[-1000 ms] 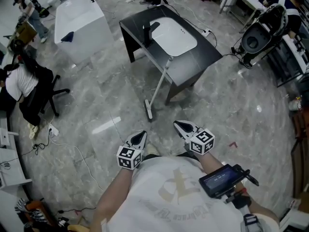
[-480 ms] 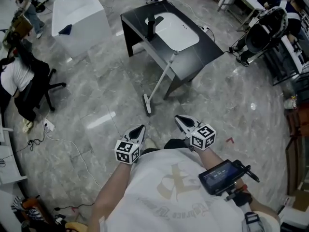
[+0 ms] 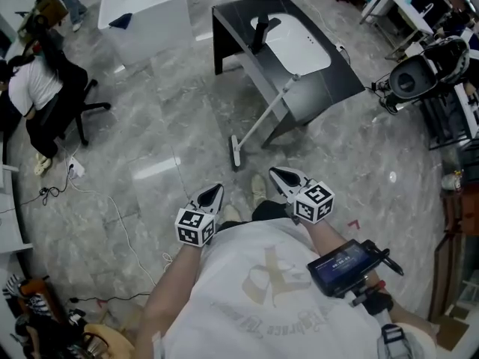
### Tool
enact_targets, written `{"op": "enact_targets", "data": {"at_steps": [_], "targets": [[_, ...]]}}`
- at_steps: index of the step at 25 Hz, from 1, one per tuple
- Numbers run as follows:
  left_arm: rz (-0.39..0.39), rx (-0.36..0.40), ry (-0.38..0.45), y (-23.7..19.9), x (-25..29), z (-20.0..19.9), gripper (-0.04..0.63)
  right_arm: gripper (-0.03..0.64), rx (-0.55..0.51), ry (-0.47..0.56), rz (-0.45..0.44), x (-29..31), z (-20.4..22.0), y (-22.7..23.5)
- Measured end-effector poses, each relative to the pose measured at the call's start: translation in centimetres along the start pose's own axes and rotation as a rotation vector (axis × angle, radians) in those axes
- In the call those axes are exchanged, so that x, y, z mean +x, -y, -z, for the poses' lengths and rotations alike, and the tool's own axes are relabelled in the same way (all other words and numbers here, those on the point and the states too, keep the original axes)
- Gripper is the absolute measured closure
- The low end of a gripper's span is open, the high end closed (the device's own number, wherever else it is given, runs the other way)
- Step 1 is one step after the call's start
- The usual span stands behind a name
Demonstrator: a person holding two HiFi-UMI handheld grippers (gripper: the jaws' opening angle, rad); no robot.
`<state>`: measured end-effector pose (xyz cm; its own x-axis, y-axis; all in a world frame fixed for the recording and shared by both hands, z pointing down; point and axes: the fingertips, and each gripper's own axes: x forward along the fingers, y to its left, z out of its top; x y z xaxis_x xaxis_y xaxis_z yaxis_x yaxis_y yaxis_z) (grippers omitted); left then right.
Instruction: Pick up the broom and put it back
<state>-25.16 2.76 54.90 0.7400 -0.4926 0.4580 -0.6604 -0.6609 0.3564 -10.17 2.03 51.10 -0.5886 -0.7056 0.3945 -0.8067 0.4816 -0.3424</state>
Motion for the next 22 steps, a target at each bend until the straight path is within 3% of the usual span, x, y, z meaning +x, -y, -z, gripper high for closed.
{"op": "enact_targets", "data": {"at_steps": [10,22], "targets": [[-0.053,-0.015,-0.006,-2.0,1.4,-1.1,0.583,0.598,-0.008,-0.012,-0.038,1.9,-1.4,2.4],[-0.034,-0.022,-0.026,-1.2,7.1,-4.1,0.583,0.598,0.035,-0.019,-0.017,1.4,-2.8,8.7]]}}
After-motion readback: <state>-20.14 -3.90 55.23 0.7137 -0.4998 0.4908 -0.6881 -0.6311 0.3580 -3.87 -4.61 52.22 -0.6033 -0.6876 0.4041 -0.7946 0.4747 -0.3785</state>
